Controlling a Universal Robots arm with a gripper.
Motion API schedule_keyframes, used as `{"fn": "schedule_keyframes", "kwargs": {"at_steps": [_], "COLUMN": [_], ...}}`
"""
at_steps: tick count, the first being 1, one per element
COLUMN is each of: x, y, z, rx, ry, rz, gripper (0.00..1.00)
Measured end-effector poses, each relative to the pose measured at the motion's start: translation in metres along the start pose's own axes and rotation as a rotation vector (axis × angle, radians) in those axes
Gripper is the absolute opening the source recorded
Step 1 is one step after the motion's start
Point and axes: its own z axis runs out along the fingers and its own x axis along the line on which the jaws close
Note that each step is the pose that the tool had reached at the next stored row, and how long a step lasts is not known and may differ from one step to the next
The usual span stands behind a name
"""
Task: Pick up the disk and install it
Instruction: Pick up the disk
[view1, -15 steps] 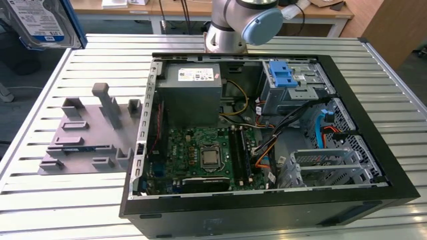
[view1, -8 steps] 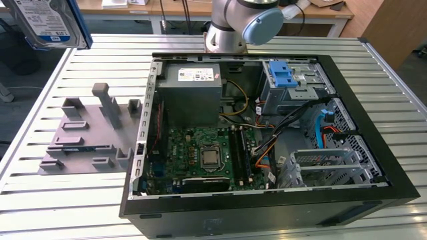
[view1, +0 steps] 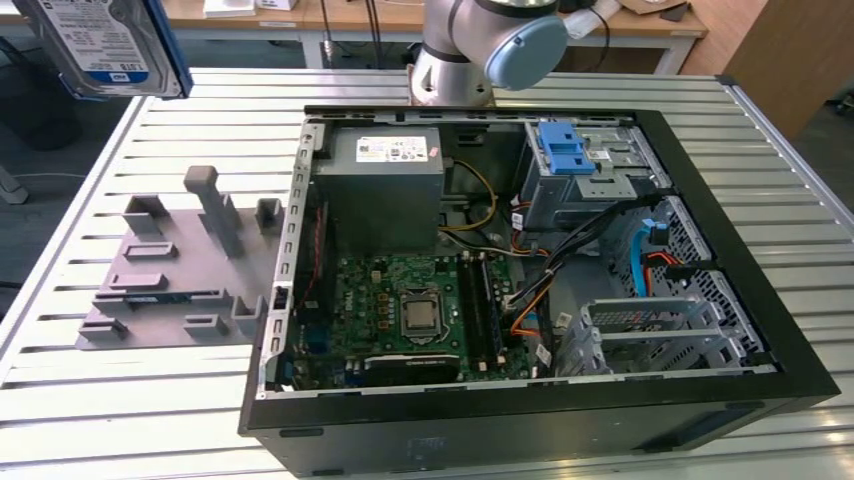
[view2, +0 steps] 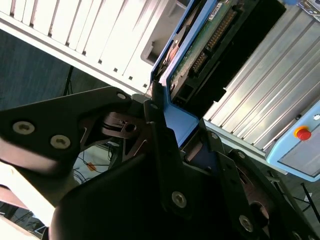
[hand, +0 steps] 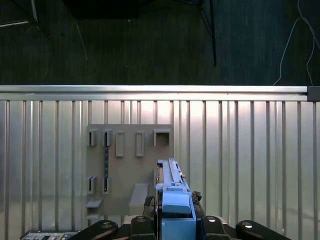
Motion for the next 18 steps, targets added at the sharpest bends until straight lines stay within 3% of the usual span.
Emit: {"fn": "schedule_keyframes", "kwargs": {"at_steps": [13, 18], "x": [0.0005, 0.0078], "y": [-0.0166, -0.0171], "z": [-0.0002, -0.0003], "rx": [-0.0012, -0.0013], "ry": [0.0000, 0.0000], "rz": [0.000, 0.000], "gripper": [0.36, 0.36]}}
